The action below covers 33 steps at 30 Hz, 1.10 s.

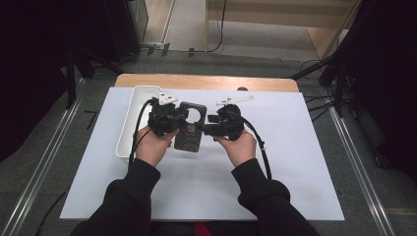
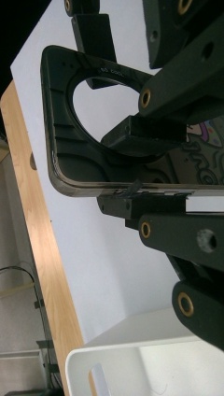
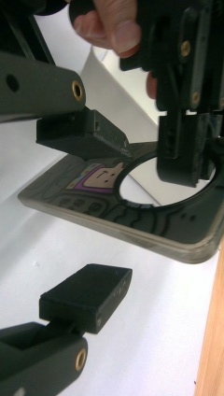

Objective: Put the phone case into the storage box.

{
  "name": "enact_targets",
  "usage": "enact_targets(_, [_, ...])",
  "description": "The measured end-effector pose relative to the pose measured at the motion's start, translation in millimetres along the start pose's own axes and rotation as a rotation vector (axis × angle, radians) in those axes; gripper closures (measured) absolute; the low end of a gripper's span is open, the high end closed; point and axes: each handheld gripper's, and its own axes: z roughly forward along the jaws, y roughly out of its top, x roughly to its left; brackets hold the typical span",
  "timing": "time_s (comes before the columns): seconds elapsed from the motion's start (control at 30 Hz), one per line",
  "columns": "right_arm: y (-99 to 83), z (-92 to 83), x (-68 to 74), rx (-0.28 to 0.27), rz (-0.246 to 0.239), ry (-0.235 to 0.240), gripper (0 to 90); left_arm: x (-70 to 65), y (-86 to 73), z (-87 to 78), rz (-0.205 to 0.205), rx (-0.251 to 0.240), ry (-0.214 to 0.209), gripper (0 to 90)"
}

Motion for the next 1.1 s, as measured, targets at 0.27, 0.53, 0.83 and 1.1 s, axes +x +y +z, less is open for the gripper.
enact_targets(0.27, [-5.9,-6.8,-5.1,0.020,-0.018,-0.004,28.0,0.0,0.6,-2.2,-0.002,-0.001,-0.023,71.2])
enact_targets(0.53, [-14.1,-19.6,-8.4,0.023,-0.037,0.025,26.3,-1.1,0.4,-5.0,0.006,0.004,-0.034,71.2])
enact_targets(0.83, [-20.5,-26.5,-8.5,0.020,-0.062,0.057,25.5,-1.2,0.0,-9.2,0.007,0.004,-0.062,71.2])
enact_targets(1.1, [-28.1,-32.7,-8.7,0.024,-0.077,0.091,21.6,-4.9,0.1,-12.6,0.018,0.000,-0.074,71.2])
